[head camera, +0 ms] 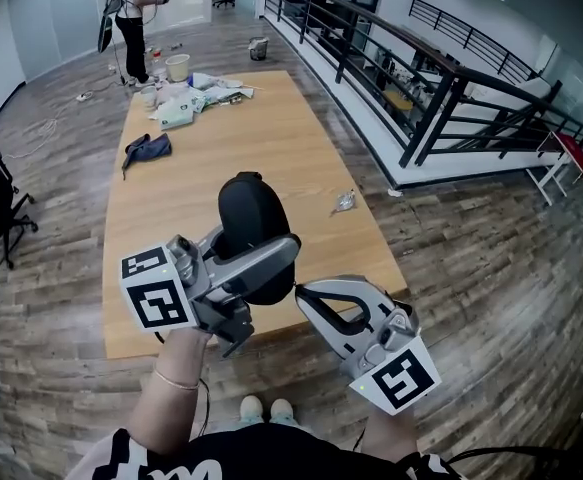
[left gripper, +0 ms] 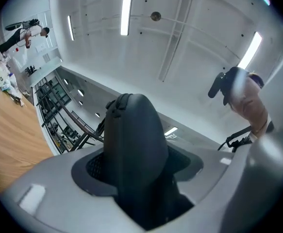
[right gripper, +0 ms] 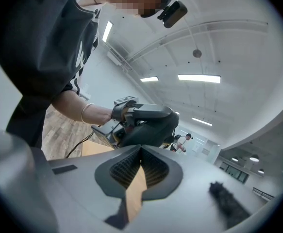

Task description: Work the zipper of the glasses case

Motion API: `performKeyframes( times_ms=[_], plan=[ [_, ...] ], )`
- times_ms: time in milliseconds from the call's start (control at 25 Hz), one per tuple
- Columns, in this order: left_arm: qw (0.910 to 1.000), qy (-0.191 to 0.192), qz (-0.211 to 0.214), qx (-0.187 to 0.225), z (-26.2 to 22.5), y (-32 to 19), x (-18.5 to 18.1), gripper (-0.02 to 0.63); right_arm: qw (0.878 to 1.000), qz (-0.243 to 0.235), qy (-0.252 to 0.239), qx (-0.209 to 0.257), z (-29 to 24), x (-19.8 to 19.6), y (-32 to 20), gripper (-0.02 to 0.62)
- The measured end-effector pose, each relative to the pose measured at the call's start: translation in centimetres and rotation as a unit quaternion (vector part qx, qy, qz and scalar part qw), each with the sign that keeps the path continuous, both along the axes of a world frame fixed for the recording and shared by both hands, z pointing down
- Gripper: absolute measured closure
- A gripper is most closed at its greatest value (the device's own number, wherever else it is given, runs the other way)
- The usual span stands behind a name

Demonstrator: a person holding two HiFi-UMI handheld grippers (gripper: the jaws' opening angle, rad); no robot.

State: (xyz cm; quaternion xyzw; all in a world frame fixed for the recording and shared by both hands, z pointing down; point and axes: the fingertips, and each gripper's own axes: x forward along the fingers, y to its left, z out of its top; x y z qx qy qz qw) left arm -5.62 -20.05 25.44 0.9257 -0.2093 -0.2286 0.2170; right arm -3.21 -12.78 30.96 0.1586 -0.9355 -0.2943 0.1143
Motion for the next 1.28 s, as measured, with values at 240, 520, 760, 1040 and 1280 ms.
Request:
performKeyframes(
  times_ms=[240, 520, 760, 1040, 1280],
  plan=[
    [0.9996, 0.014, -0.023, -0.002, -0.3, -0.1, -0.5, 0.296, 1.000, 0.000, 0.000, -0.010, 0.5, 0.0, 0.3, 0.589],
    [0.9988, 0.021, -0.044, 0.005, -1.0, 0.2, -1.5, 0.295, 1.000, -0.001, -0.007, -0.019, 0.8, -0.9, 0.9, 0.589],
    [0.9972, 0.030, -0.067, 0.013, -1.5, 0.3, -1.5, 0.295, 0.999, 0.001, -0.014, -0.028, 0.9, -0.8, 1.0, 0.589],
    [0.9950, 0.044, -0.086, 0.025, -2.1, 0.6, -2.0, 0.293, 0.998, -0.007, -0.032, -0.057, 1.3, -1.4, 1.2, 0.589],
    [0.9957, 0.039, -0.082, 0.021, -1.9, 0.8, -2.6, 0.293, 0.999, 0.008, -0.023, -0.038, 1.8, -2.6, 1.5, 0.588]
  ],
)
